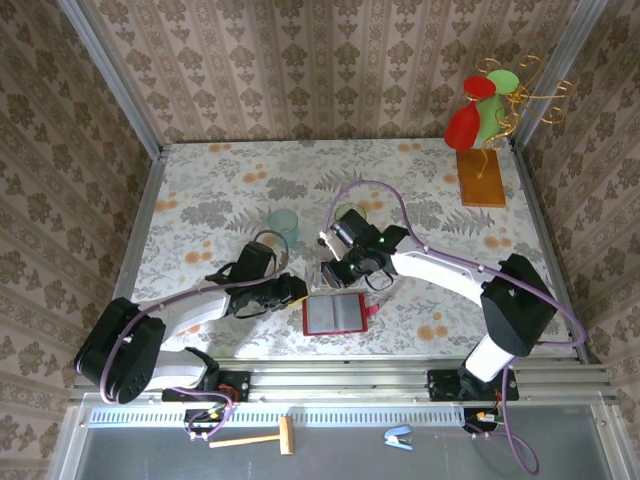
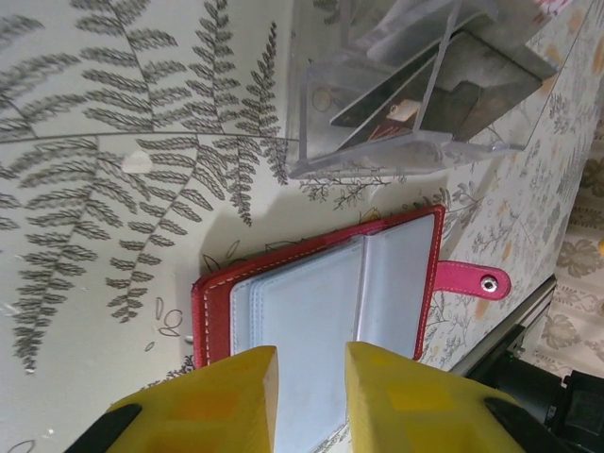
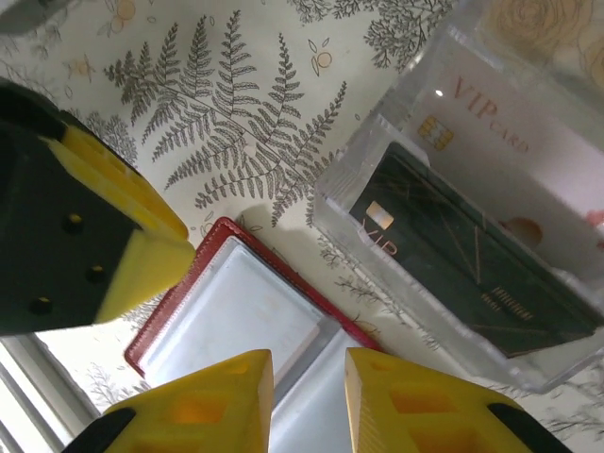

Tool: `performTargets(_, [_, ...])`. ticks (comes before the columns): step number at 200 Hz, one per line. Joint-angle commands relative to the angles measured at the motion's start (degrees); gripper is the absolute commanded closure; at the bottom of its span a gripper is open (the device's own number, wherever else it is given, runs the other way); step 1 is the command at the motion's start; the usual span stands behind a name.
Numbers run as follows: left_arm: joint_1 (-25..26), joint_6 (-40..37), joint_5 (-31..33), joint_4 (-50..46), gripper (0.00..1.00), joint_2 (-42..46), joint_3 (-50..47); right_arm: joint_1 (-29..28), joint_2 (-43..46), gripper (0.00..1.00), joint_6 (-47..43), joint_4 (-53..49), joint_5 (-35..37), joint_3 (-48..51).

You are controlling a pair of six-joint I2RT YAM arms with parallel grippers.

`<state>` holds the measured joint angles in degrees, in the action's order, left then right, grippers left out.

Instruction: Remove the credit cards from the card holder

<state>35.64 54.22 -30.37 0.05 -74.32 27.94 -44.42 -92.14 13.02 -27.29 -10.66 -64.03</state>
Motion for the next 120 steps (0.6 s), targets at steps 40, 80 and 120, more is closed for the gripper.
performTargets(40, [3.54, 3.50, 2.81, 3.78, 0.75, 0.66, -2.61, -1.58, 6.06, 0.76, 25.16, 14.81, 2.41, 10.79])
performTargets(80, [6.04, 5.26, 4.64, 5.42, 0.78, 1.15, -5.12, -1.75, 7.77, 0.79, 32.36, 19.17, -0.60, 14.65])
performTargets(120, [7.47, 7.06, 6.26, 7.08, 0.82, 1.56, -7.67, -1.63, 6.65, 0.79, 35.29, 20.65, -5.78, 14.79])
